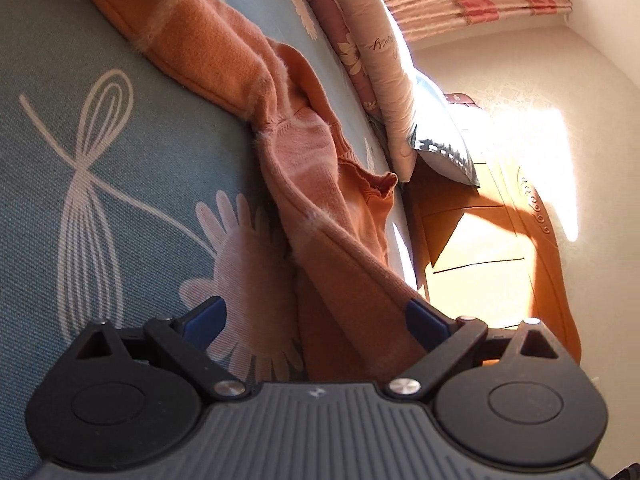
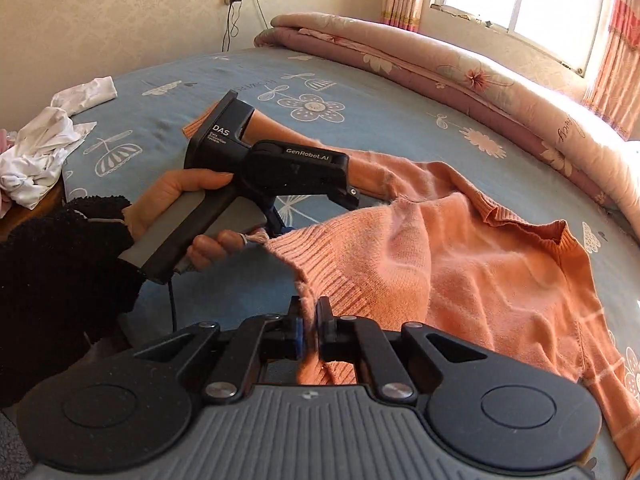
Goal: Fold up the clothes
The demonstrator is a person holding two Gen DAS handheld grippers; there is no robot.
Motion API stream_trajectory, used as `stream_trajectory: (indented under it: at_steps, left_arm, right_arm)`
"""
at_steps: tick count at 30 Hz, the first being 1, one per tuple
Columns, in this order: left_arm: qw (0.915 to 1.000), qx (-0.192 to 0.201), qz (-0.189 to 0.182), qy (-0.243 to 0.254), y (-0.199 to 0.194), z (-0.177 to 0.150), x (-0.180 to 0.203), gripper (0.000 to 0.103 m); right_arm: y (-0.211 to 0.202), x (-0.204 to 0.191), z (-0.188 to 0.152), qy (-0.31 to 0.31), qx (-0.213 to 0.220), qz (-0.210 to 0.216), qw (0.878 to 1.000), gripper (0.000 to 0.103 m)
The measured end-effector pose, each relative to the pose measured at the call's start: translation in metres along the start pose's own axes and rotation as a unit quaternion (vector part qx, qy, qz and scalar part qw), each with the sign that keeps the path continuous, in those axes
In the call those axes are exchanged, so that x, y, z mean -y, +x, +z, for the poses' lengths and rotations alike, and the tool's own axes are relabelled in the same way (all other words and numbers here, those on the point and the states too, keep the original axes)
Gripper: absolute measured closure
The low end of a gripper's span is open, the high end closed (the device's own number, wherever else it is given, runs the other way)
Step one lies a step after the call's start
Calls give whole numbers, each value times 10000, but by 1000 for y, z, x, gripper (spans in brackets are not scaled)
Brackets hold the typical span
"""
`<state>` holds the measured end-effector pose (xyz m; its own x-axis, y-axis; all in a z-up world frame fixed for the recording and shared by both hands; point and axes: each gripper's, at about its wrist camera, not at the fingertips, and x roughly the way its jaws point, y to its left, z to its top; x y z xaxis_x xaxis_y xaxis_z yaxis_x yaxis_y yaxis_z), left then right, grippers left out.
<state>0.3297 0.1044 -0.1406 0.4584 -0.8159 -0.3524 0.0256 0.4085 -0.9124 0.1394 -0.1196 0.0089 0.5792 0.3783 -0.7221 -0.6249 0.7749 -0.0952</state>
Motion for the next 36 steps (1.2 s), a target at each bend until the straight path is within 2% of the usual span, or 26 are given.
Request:
stream_trajectory:
  at_steps: [4, 9, 12, 15, 17, 18, 20, 21, 26, 30, 32, 34, 36]
  left_arm:
    - [9949, -97, -815, -587, 7, 2, -11, 7]
    - [9992, -69, -280, -270, 18, -2, -7, 9]
    - [9994, 27, -275, -212, 19, -2, -5, 17]
    - [9985, 160, -401, -328, 18, -3, -7, 39]
    - [9987, 179, -406, -253, 18, -5, -7, 61]
    - [9989, 191, -387, -203, 18, -6, -6, 67]
    - [9997, 254, -34, 52, 15, -7, -2, 93]
    - [9996, 273, 86, 86, 15, -7, -1, 97]
    - [9976, 542, 326, 270, -9, -8, 7, 98]
    - [9943, 770, 425, 595, -36, -11, 17, 98]
    - [9907, 795, 691, 861, -43, -14, 21, 98]
    - [9907, 652, 867, 827, -39, -13, 15, 98]
    - [9901, 508, 1042, 792, -36, -12, 10, 95]
  right_arm:
    - [10, -22, -9, -120, -162, 278, 9994, 96]
    - [28, -40, -14, -194, -240, 460, 9985, 96]
    - [30, -43, -15, -200, -213, 477, 9984, 96]
    - [30, -37, -16, -23, -157, 514, 9986, 96]
    - [31, -35, -17, 91, -130, 559, 9983, 96]
    - [33, -35, -17, 119, -129, 595, 9981, 96]
    - [36, -36, -17, 176, -128, 667, 9975, 96]
    - [37, -36, -17, 205, -127, 703, 9972, 96]
    - [44, -39, -19, 348, -124, 883, 9954, 96]
    - [50, -47, -18, 415, -126, 1361, 9897, 99]
    - [60, -51, -20, 394, -223, 1310, 9903, 99]
    - [71, -54, -22, 367, -329, 1232, 9912, 98]
    - [75, -54, -26, 364, -392, 1186, 9915, 91]
